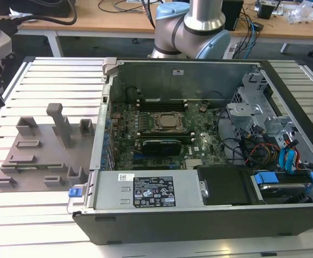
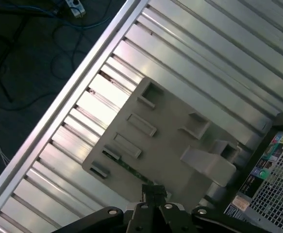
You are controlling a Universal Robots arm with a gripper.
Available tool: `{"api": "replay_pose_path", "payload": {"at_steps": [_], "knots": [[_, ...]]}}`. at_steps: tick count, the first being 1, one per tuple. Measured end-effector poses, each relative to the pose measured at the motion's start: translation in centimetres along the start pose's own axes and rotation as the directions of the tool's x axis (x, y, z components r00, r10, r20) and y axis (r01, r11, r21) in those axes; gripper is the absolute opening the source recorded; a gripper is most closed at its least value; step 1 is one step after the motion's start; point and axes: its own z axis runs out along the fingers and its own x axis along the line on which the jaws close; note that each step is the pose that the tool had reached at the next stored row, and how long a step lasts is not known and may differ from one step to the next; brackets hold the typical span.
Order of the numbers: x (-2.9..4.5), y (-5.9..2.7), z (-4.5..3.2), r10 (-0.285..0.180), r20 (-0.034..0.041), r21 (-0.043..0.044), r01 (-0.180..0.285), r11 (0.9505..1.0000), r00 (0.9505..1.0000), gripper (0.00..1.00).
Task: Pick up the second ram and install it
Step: 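Pick up the second ram and move it above second insertion slot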
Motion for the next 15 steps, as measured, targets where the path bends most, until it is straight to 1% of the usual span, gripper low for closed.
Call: {"api": "replay_pose_path", "payload": {"at_steps": [2,3,5,7,8,10,11,12,13,14,15], "knots": [[0.0,0.0,0.0,-0.034,-0.0014,-0.0007,0.034,0.9994,0.9994,0.1],[0.0,0.0,0.0,-0.065,-0.0026,-0.0015,0.065,0.9979,0.9979,0.1],[0.0,0.0,0.0,-0.116,-0.0046,-0.0027,0.116,0.9933,0.9932,0.1],[0.0,0.0,0.0,-0.145,-0.0056,-0.0035,0.145,0.9894,0.9894,0.1],[0.0,0.0,0.0,-0.173,-0.0067,-0.0043,0.173,0.9849,0.9849,0.1],[0.0,0.0,0.0,-0.231,-0.0087,-0.0059,0.231,0.9729,0.9729,0.1],[0.0,0.0,0.0,-0.266,-0.0099,-0.007,0.266,0.9641,0.964,0.1],[0.0,0.0,0.0,-0.286,-0.0106,-0.0077,0.286,0.9581,0.9581,0.1],[0.0,0.0,0.0,-0.3,-0.0111,-0.0081,0.3,0.954,0.9539,0.1],[0.0,0.0,0.0,-0.32,-0.0117,-0.0088,0.32,0.9474,0.9473,0.1],[0.0,0.0,0.0,-0.335,-0.0122,-0.0094,0.335,0.9422,0.9421,0.1]]}}
